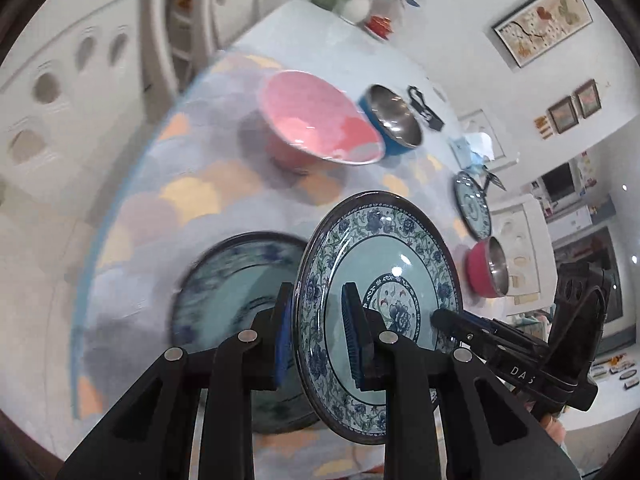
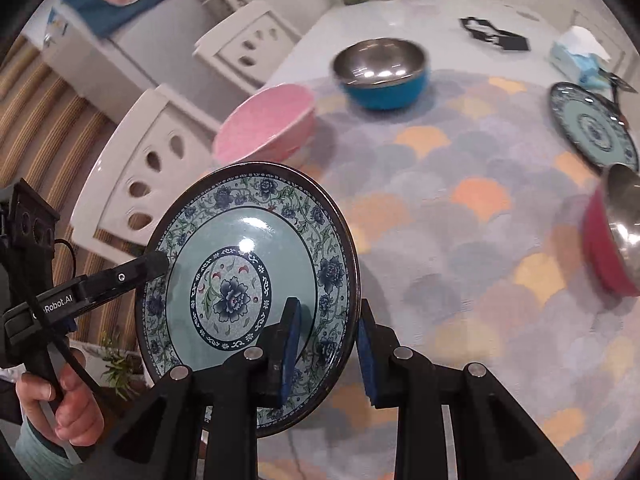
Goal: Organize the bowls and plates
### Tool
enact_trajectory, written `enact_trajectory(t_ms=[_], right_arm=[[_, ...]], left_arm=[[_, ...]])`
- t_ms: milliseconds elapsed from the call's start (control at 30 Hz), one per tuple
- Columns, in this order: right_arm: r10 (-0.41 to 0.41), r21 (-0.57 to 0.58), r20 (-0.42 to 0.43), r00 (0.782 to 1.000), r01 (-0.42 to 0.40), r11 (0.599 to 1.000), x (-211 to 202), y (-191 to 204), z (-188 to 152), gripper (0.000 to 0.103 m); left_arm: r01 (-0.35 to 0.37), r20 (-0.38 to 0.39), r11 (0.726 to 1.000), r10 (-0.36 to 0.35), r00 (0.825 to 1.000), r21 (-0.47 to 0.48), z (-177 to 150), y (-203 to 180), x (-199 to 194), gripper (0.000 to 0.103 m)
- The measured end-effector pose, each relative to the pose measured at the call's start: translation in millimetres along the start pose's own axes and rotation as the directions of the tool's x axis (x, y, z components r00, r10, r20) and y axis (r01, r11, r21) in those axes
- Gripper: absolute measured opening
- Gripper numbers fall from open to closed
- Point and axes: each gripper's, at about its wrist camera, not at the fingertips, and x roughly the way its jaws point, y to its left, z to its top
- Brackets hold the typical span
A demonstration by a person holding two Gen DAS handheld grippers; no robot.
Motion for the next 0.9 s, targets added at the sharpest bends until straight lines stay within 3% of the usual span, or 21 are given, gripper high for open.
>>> enact_trajectory(t_ms=[333, 900], right_arm=[[-0.042, -0.045, -0.044, 0.998, 0.040, 0.998, 39.2, 39.3, -10.4, 0.026], [-0.101, -0.041, -0.078, 0.992, 0.098, 0.994, 65.2, 43.0, -14.3, 0.027]], left_arm=[[-0.039, -0.030, 0.998, 0.037, 0.999, -0.044, -13.1, 55.7, 7.3, 0.020], [-0.041, -0.061, 0.998, 0.039, 0.997, -0.043, -18.3, 74.5, 24.1, 0.020]])
